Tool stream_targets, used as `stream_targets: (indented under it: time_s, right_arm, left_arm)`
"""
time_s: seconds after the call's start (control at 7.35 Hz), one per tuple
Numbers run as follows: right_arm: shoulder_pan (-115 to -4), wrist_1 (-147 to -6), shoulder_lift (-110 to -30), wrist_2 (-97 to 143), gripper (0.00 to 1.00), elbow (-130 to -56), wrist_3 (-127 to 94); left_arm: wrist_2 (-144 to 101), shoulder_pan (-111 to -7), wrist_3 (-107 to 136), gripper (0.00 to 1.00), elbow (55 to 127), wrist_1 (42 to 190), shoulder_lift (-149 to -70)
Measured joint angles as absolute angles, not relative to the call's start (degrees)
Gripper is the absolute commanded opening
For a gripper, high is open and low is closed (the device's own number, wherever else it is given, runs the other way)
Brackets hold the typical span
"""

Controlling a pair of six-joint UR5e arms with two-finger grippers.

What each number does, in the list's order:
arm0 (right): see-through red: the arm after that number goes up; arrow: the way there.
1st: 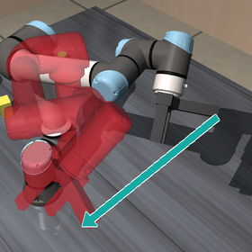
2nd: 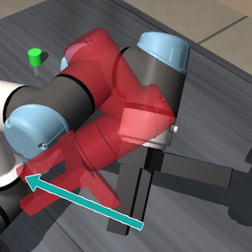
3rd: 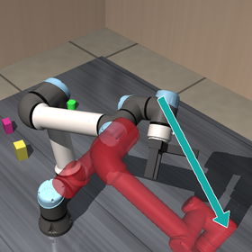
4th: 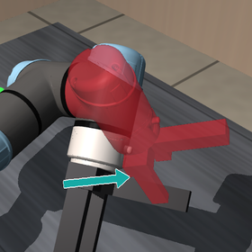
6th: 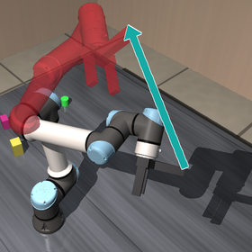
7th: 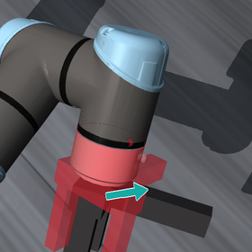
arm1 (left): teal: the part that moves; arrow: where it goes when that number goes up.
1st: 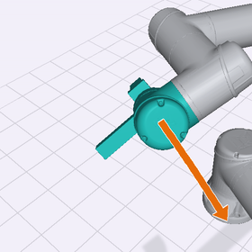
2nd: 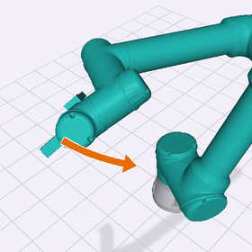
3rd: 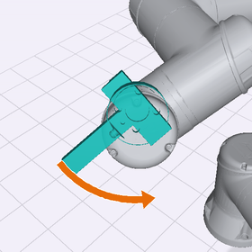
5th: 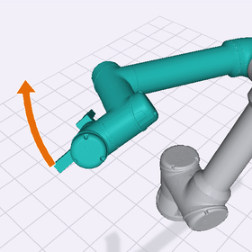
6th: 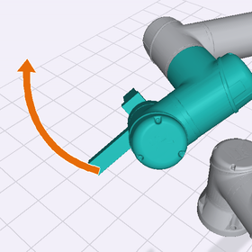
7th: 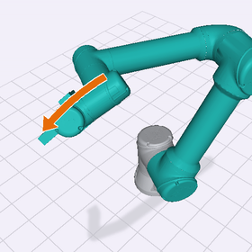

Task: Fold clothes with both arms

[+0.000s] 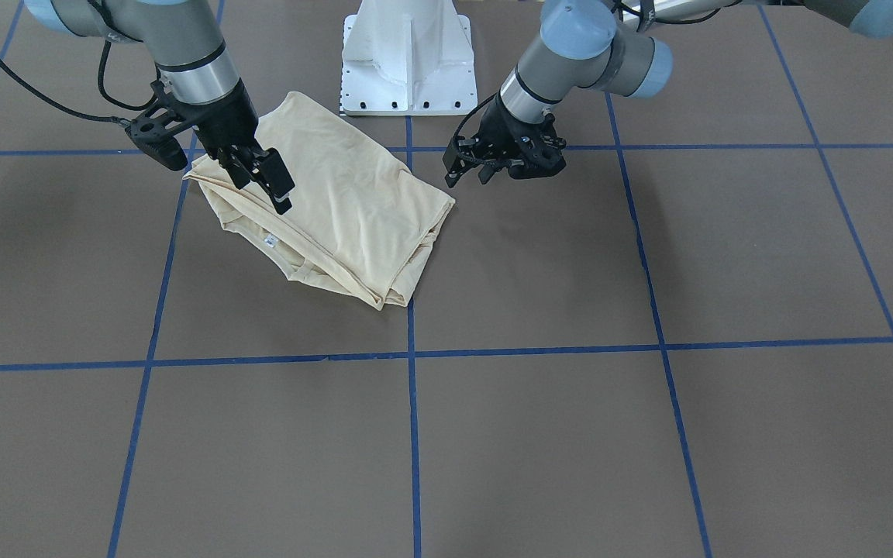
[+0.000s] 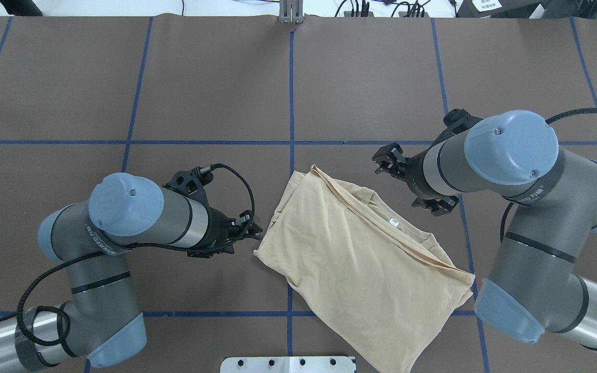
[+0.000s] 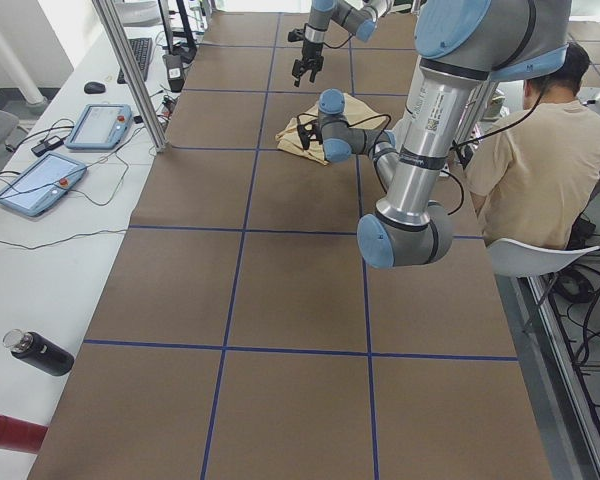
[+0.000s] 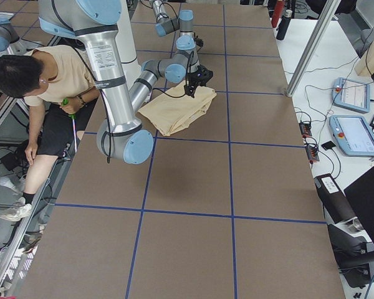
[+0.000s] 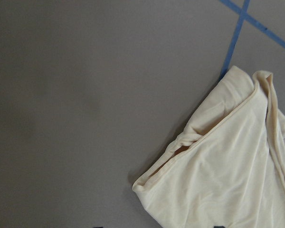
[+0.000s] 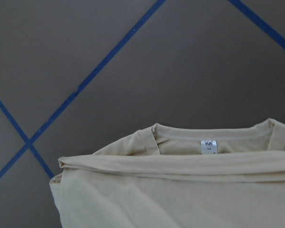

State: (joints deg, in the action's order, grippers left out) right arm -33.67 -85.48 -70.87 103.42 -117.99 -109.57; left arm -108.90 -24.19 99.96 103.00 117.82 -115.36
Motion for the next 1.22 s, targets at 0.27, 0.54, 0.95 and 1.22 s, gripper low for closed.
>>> stream_targets:
  time_s: [0.27,0.54,0.95,1.22]
  right_arm:
    - [-34.0,-84.4,-70.8,103.6,1.00,-116.9,-109.1]
    - [-34.1,-84.3,-70.8,103.6,1.00,-116.6,-109.0]
    - [-34.0,-84.3,-70.8,103.6,1.00,-116.4,-109.0]
    - [-34.0,-84.2,-70.8,103.6,1.00,-115.9,-108.9]
  left_arm:
    - [-108.3,-23.8,100.2,0.70,100.9,117.9,-116.5]
    - [-108.2,-23.6,100.2,0.70,99.2,118.2,-116.8]
    - [-108.0,-23.0,100.2,0.70,97.6,118.2,-117.3]
    - [-108.0,-22.2,100.2,0.66,97.3,118.1,-117.5]
